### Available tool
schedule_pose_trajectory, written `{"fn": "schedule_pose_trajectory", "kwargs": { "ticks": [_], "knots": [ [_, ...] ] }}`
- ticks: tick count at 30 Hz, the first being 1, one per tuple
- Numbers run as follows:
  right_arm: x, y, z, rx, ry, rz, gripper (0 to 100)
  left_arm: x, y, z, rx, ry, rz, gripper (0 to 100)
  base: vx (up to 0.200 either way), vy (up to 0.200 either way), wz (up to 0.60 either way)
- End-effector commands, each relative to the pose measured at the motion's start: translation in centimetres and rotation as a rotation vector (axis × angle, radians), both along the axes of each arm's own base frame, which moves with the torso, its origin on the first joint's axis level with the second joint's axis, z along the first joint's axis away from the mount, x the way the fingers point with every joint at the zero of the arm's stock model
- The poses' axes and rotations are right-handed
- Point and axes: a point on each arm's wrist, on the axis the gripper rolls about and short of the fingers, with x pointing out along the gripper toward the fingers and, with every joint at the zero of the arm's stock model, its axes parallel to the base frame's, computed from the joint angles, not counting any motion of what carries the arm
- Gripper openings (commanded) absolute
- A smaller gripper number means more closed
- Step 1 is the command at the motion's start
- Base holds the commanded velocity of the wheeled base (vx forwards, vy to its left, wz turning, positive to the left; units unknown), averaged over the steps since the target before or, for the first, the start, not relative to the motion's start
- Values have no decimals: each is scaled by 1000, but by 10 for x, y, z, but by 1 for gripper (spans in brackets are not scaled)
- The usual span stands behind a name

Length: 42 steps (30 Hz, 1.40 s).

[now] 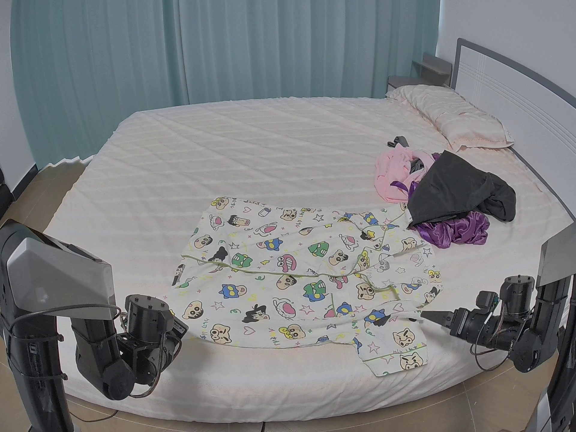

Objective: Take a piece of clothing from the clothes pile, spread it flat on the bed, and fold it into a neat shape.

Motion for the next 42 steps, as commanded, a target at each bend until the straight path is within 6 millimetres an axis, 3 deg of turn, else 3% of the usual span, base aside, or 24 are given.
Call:
{"fn": "schedule_pose_trajectory", "kwargs": {
  "ticks": [1,6,26,27,38,42],
  "knots": [
    [-19,8,-8,-33,65,86,100,0,0,0,0,0,-1,0,0,0,0],
    [-26,15,-25,-66,129,143,100,0,0,0,0,0,-1,0,0,0,0],
    [-26,23,-37,-72,162,178,100,0,0,0,0,0,-1,0,0,0,0],
    [-26,23,-37,-72,162,178,0,0,0,0,0,0,-1,0,0,0,0],
    [-26,19,-33,-73,154,160,0,-1,-1,0,1,1,-3,0,0,0,0],
    [-27,19,-20,-71,112,160,0,-5,-3,3,10,-5,-7,0,0,0,0]
  ]
}}
